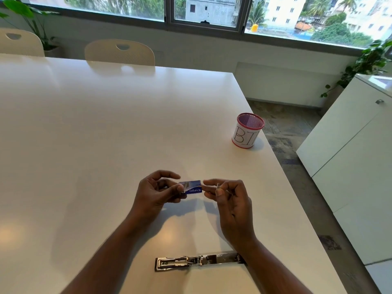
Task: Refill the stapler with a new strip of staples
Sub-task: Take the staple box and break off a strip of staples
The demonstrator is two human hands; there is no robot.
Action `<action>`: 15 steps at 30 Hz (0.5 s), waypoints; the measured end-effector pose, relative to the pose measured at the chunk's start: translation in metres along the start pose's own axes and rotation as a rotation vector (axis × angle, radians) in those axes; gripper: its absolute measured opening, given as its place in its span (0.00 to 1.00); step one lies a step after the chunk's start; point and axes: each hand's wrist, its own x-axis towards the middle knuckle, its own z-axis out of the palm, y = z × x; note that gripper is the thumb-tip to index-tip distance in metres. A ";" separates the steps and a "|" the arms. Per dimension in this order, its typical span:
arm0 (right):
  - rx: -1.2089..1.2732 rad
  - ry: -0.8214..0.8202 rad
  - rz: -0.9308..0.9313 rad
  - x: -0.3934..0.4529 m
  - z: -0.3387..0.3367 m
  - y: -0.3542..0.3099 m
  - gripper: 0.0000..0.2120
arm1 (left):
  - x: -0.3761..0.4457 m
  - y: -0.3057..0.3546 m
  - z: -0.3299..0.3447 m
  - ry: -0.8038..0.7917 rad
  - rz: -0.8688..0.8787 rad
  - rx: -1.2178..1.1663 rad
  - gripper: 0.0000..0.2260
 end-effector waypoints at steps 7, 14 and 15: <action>-0.157 0.146 0.123 0.023 -0.002 0.019 0.02 | 0.030 -0.007 0.028 0.168 0.008 0.023 0.09; -0.322 0.246 0.245 0.063 -0.004 0.046 0.04 | 0.072 -0.015 0.049 0.228 0.123 0.324 0.09; -0.350 0.258 0.253 0.070 -0.005 0.050 0.04 | 0.079 -0.016 0.051 0.217 0.152 0.393 0.11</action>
